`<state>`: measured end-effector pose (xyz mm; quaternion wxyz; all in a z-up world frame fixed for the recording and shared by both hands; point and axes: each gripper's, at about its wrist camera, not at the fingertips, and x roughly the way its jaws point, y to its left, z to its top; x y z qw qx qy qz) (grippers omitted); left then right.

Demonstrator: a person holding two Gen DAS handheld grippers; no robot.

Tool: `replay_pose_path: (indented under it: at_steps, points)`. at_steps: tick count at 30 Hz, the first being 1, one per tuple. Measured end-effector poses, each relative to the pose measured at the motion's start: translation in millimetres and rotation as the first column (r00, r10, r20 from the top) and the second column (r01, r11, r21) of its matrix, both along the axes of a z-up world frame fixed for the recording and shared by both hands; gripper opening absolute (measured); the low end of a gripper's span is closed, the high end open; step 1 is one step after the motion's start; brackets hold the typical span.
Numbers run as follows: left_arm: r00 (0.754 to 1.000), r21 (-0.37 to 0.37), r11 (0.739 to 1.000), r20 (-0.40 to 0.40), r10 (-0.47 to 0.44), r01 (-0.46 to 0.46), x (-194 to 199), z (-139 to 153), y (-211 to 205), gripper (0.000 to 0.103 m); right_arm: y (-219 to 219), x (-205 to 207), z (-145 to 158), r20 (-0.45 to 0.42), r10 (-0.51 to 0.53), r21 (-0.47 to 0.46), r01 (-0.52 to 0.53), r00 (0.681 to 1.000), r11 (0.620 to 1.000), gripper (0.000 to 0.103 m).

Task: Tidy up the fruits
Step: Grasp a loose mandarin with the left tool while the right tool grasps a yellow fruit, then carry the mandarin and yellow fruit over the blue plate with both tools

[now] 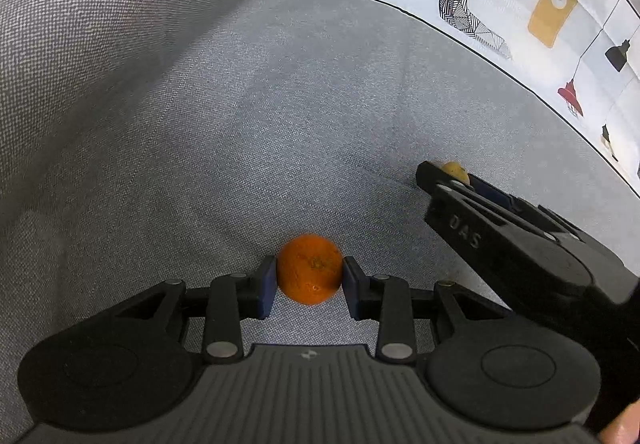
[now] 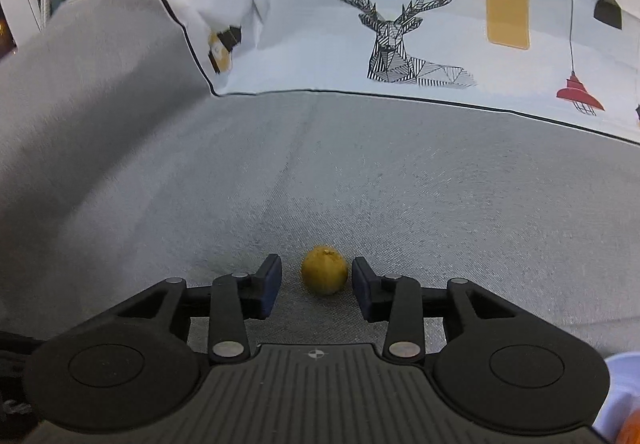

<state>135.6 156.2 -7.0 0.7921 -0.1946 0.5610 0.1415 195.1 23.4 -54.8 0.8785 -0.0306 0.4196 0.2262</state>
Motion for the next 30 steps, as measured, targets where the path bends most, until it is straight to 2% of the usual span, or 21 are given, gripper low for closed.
replay_pose_path:
  at_steps: [2, 3, 7, 10, 14, 18, 22, 26, 28, 30]
  points:
    - [1.000, 0.004, 1.000, -0.002, -0.005, 0.005, 1.0, -0.6, -1.0, 0.038, 2.9, -0.2, -0.3, 0.013, 0.007, -0.016, -0.007, 1.000, 1.000, 0.034]
    - [1.000, 0.007, 1.000, -0.003, -0.007, 0.007, 1.7, -0.7, -1.6, 0.038, 5.3, -1.1, -0.5, 0.026, 0.011, -0.040, -0.010, 1.000, 0.999, 0.026]
    - [1.000, 0.007, 1.000, -0.008, -0.007, 0.007, 3.6, -0.2, -2.7, 0.038, 3.7, -5.8, 5.5, 0.037, 0.018, -0.035, -0.016, 0.999, 0.999, 0.026]
    - [1.000, 0.014, 1.000, -0.011, -0.004, 0.004, 3.6, 1.5, -3.4, 0.038, -7.9, -13.0, 21.5, 0.054, 0.012, -0.008, -0.012, 0.998, 1.000, 0.026]
    - [1.000, 0.002, 1.000, 0.000, -0.007, 0.007, 2.2, 9.4, -5.5, 0.038, -37.5, -31.0, 56.7, 0.101, -0.007, 0.020, 0.005, 0.995, 1.000, 0.026]
    - [0.997, 0.034, 0.998, 0.045, -0.061, 0.059, -1.1, 26.8, -18.6, 0.038, -83.4, -56.6, 102.9, 0.155, -0.062, 0.078, 0.050, 0.986, 0.996, 0.026]
    - [0.989, 0.000, 0.994, 0.103, -0.107, 0.108, -8.0, 39.4, -31.3, 0.038, -130.4, -93.8, 140.5, 0.221, -0.097, 0.088, 0.079, 0.970, 0.993, 0.026]
    - [0.966, -0.019, 0.983, 0.190, -0.175, 0.182, -11.8, 50.5, -45.7, 0.038, -173.5, -123.0, 151.8, 0.237, -0.146, 0.085, 0.129, 0.960, 0.988, 0.026]
    - [0.945, -0.017, 0.972, 0.239, -0.223, 0.233, -12.5, 54.1, -55.3, 0.038, -191.0, -129.4, 148.4, 0.214, -0.189, 0.086, 0.175, 0.958, 0.981, 0.026]
    - [0.914, 0.019, 0.954, 0.280, -0.293, 0.299, -12.9, 56.7, -71.2, 0.038, -207.6, -127.2, 143.9, 0.192, -0.232, 0.072, 0.222, 0.954, 0.972, 0.026]
